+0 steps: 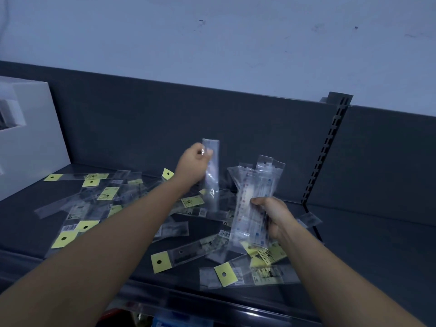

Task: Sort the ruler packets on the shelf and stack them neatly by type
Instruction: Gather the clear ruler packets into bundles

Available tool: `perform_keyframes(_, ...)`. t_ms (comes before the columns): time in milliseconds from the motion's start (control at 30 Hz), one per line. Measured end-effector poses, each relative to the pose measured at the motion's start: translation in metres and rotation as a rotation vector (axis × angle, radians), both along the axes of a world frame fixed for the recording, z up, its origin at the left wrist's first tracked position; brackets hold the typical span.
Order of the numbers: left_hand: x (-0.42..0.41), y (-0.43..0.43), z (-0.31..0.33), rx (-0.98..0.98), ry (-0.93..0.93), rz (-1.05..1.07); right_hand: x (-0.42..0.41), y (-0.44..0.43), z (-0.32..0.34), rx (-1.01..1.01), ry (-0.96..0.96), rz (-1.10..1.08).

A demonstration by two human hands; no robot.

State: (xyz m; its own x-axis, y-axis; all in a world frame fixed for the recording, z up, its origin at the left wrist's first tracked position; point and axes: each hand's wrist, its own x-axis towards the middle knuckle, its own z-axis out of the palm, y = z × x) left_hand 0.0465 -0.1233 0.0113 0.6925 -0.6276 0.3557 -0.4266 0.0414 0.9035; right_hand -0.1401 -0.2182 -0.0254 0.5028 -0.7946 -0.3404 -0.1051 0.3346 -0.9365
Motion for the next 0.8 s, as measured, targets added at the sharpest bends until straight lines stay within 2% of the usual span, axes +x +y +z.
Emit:
perform_keyframes(100, 0.023, 0.004, -0.006, 0.146, -0.118, 0.227, -0.001, -0.001, 0.001, -0.004, -0.001, -0.007)
perform_keyframes(167, 0.034, 0.012, -0.014, 0.276, -0.17, 0.274, -0.001, -0.001, 0.0, -0.006, 0.001, -0.002)
perform_keyframes(300, 0.043, 0.024, -0.036, 0.677, -0.062, 0.042, 0.002, 0.0, -0.001, -0.005, 0.015, 0.014)
perform_keyframes(333, 0.041, 0.025, -0.039, 0.794, -0.091, 0.015, 0.003, 0.001, -0.001, -0.002, 0.016, 0.016)
perform_keyframes(433, 0.034, 0.027, -0.045, 1.054, -0.349, 0.091, 0.007, 0.002, -0.003, 0.001, 0.018, 0.025)
perform_keyframes(467, 0.032, 0.027, -0.045, 1.072, -0.355, 0.109, 0.008, 0.002, -0.004, 0.001, 0.019, 0.029)
perform_keyframes(567, 0.033, 0.022, -0.046, 1.012, -0.159, 0.06, 0.01, 0.003, -0.005, -0.003, 0.018, 0.043)
perform_keyframes(667, 0.029, 0.018, -0.043, 0.982, -0.12, 0.026, 0.01, 0.003, -0.004, -0.001, 0.015, 0.052)
perform_keyframes(800, 0.031, 0.012, -0.04, 0.804, -0.001, 0.048, 0.01, 0.001, -0.005, 0.003, 0.016, 0.069)
